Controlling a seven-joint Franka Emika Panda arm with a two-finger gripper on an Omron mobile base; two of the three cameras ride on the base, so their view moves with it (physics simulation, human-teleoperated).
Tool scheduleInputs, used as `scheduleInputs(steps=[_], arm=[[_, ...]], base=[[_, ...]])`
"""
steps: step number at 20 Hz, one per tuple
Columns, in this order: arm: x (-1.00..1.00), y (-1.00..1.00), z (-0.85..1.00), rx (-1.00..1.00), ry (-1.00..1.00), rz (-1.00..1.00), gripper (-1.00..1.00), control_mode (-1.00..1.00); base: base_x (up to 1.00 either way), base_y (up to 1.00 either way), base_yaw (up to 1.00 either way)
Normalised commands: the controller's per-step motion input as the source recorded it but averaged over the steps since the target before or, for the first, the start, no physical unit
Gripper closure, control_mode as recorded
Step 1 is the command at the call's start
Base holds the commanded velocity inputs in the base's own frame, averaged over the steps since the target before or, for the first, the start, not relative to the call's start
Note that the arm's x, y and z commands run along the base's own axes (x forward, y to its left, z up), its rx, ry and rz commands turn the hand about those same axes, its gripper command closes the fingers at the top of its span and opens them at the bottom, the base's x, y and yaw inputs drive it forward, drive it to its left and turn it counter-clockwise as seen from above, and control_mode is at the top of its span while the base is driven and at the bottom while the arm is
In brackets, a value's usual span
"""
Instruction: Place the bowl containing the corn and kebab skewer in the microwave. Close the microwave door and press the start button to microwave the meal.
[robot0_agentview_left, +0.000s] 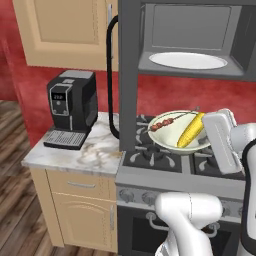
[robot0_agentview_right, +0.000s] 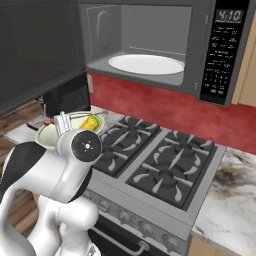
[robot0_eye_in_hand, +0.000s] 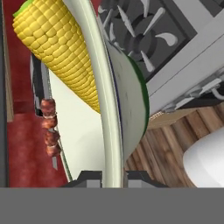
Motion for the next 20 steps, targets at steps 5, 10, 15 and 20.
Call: scheduleInputs(steps=[5,10,15,20], arm=[[0.0,0.0,0.0,0.0,0.0,0.03,1.0,-1.0],[0.0,-0.06,0.05,0.04,0.0,0.0,1.0,-1.0],[-0.01,-0.14,0.46,0.06,-0.01,0.0,1.0,-1.0],[-0.04,-0.01,0.74,0.0,-0.03,-0.01,1.0,-1.0]], base=[[0.02,0.0,0.03],[0.0,0.0,0.0],[0.0,0.0,0.0],[0.0,0.0,0.0]])
